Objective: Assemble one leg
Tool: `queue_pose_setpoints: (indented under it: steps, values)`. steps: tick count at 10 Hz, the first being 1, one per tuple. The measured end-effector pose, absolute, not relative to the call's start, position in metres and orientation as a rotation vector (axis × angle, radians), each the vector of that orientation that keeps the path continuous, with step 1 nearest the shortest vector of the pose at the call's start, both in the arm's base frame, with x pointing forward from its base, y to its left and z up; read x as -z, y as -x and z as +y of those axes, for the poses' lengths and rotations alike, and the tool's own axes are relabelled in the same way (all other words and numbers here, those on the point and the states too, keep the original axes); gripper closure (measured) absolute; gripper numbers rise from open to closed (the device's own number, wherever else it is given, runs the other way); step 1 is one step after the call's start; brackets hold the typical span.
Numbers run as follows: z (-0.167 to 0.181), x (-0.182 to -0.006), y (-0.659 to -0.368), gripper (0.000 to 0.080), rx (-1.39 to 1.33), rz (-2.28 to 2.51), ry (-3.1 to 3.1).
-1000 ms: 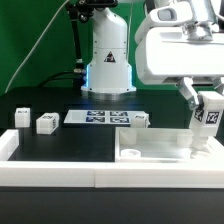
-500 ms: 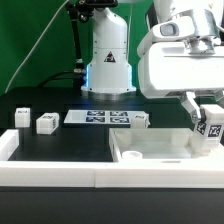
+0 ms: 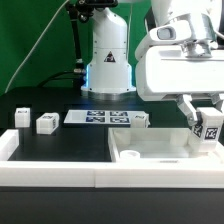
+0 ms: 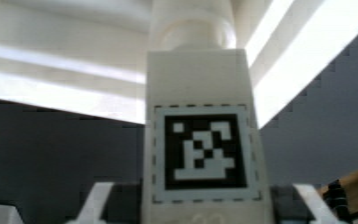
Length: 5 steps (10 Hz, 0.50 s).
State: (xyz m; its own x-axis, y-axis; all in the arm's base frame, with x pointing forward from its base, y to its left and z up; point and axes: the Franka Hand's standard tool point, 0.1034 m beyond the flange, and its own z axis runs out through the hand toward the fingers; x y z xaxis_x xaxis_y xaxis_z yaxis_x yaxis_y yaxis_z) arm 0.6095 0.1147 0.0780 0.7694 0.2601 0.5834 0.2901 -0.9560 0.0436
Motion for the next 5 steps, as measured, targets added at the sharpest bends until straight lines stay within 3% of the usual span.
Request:
queue_pose_setpoints:
  steps: [4,5]
  values:
    - [0.1158,-0.0752,-0.6080,0.0500,0.895,-0.459,2.913]
    - [0.1158,-0.0747,-0.6077,0.0323,0.892,-0.459,2.914]
